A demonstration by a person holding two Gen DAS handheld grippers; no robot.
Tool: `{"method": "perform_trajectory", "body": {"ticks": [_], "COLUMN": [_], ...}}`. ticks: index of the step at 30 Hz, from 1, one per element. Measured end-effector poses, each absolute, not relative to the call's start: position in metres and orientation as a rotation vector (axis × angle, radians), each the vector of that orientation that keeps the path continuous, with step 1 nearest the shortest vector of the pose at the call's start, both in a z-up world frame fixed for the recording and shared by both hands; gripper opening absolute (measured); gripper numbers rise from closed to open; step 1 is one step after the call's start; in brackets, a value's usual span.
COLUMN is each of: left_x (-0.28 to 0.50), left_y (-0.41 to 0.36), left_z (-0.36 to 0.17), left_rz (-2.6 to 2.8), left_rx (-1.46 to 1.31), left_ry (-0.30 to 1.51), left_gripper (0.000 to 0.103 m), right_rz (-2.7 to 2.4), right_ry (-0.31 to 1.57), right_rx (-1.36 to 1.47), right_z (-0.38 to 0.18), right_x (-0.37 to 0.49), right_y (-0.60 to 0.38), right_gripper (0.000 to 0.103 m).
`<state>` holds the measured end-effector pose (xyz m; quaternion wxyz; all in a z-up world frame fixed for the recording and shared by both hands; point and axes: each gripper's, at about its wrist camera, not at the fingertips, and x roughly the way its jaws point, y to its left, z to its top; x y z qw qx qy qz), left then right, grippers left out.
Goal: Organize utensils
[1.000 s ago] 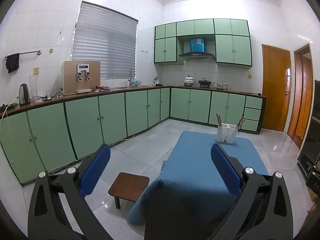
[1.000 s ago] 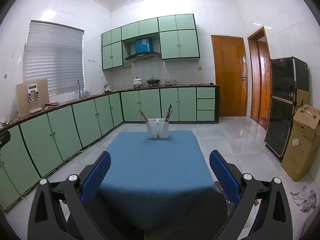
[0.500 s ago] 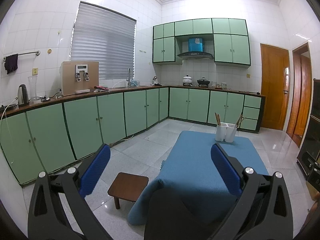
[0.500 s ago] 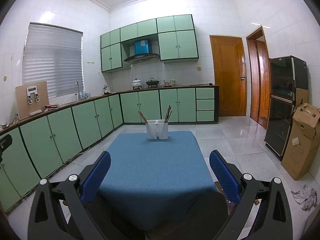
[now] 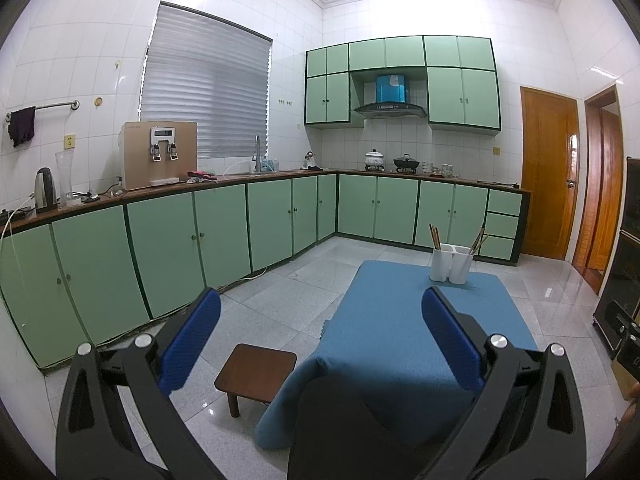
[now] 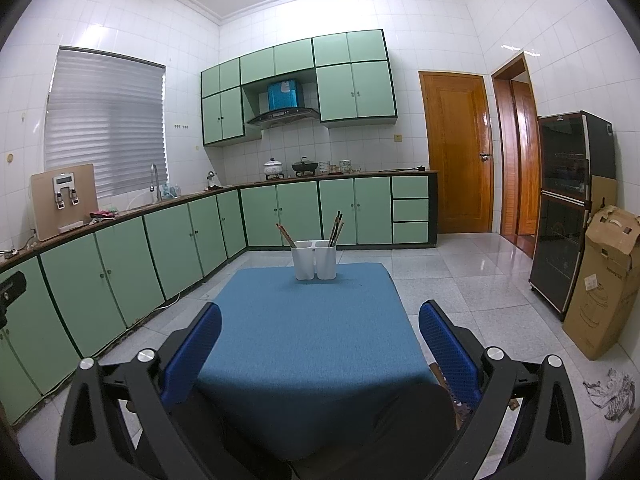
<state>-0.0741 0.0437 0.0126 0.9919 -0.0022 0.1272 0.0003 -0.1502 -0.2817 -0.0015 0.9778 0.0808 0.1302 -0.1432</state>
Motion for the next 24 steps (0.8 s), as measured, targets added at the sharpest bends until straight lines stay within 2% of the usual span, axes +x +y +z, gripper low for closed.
{"method": "perform_trajectory", "body": {"ticks": [24], "left_x": [-0.0717], "left_y": [0.0442], "left_z": [0.0124], "left_rz": [-0.006], "left_rx": [-0.006], "left_ry": [0.257], "left_gripper": [0.098], "right_rz": [-0.288], "right_ry": [0.264], "right_rx": [0.165], "right_z": [-0.0009], "right_x": [-0.1503], "right_y": [-0.2805], "right_gripper": [0.097]}}
